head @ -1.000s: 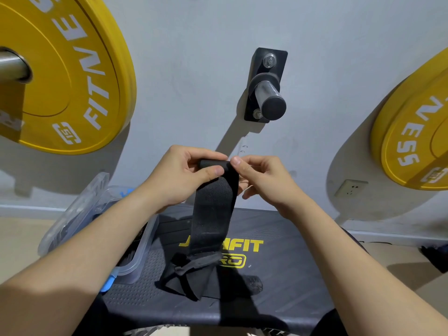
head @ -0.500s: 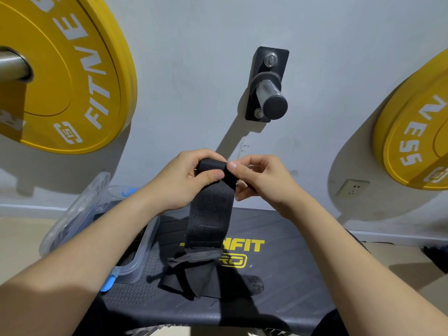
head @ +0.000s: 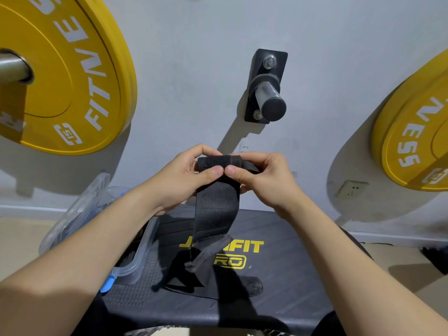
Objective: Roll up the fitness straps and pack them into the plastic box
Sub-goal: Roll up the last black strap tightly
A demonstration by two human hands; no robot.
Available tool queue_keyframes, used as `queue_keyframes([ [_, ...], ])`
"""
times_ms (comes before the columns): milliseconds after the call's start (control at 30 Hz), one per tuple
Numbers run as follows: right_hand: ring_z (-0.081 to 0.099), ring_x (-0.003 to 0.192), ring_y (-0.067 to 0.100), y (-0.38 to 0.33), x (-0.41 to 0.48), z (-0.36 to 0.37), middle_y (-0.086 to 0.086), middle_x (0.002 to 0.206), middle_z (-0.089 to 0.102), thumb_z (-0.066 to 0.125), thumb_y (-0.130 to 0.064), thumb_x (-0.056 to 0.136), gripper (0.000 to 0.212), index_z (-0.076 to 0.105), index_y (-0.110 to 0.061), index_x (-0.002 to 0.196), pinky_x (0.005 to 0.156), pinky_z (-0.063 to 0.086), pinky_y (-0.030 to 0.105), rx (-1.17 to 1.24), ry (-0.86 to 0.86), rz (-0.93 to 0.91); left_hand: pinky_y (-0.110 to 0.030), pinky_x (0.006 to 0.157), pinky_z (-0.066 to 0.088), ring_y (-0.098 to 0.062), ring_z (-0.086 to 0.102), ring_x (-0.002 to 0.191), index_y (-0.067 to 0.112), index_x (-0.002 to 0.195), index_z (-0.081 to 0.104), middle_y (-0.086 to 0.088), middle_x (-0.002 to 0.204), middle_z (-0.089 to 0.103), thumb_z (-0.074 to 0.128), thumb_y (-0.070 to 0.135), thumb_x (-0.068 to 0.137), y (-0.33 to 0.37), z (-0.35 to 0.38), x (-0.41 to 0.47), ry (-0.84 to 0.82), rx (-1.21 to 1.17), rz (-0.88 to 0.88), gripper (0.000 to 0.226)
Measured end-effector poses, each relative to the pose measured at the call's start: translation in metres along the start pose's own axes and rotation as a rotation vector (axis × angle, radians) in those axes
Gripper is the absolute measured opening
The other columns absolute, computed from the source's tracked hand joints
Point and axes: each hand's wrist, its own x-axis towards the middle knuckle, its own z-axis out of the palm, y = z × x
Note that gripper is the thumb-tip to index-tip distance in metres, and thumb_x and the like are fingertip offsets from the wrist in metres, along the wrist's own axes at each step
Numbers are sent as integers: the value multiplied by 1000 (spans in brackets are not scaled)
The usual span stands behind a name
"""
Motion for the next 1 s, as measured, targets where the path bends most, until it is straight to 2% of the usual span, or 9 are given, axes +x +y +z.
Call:
queue_keyframes([
  [67,72,73,15,0,2,3,6,90,82,85,-18,93,20,84,-16,113,62,60,32,-54,54,-47,-36,98,61,-28,75,113,4,131,66,-25,122,76,63,10,106,0,4,1,24,-47,4,26],
  [200,64,75,19,-1,0,0,4,93,76,68,-30,105,29,80,-10,121,64,58,31,143,-74,33,-25,87,61,-23,75,115,3,135,66,-15,127,78,55,16,109,1,5,1,-30,-118,-7,31],
  [300,66,84,26,-3,-3,-3,15,112,76,63,-34,105,41,73,-3,131,70,60,31,295,-176,106,-31,92,61,-27,73,122,4,141,63,-18,135,74,52,20,109,2,2,0,-137,-183,-56,38],
  [433,69,69,18,-2,0,5,17,101,76,70,-32,96,43,72,6,116,65,61,31,337,-53,113,-41,110,56,-33,65,136,3,151,54,-20,145,67,40,18,116,0,3,0,-245,-217,-64,41],
  [633,53,52,9,-4,1,13,-5,62,55,52,-38,113,42,79,-8,100,59,59,35,176,-14,76,-40,101,54,-17,69,112,12,130,56,-4,119,73,50,18,115,-4,6,6,79,183,19,17],
  [767,71,71,14,-2,2,11,2,81,77,70,-18,105,18,80,-8,116,69,63,37,91,36,5,-47,96,57,-17,70,107,13,131,56,-15,117,73,53,36,112,0,3,6,44,164,-39,30],
  [833,76,83,17,0,2,11,5,91,81,78,-8,97,22,81,-14,118,76,64,35,96,40,13,-37,90,59,-21,72,103,14,127,63,-11,111,78,52,50,107,4,3,4,59,143,-85,43],
  [900,77,93,20,0,0,13,8,98,81,84,-6,90,26,83,-20,113,84,64,35,144,25,26,-31,92,58,-23,73,104,13,125,67,-5,110,80,55,37,110,5,3,5,94,177,-27,31],
  [1000,75,94,28,0,3,12,18,99,74,85,-22,86,25,83,-16,110,88,65,44,292,60,76,-31,98,60,-22,75,113,6,135,63,-16,125,77,58,13,110,4,3,5,77,55,-6,27],
])
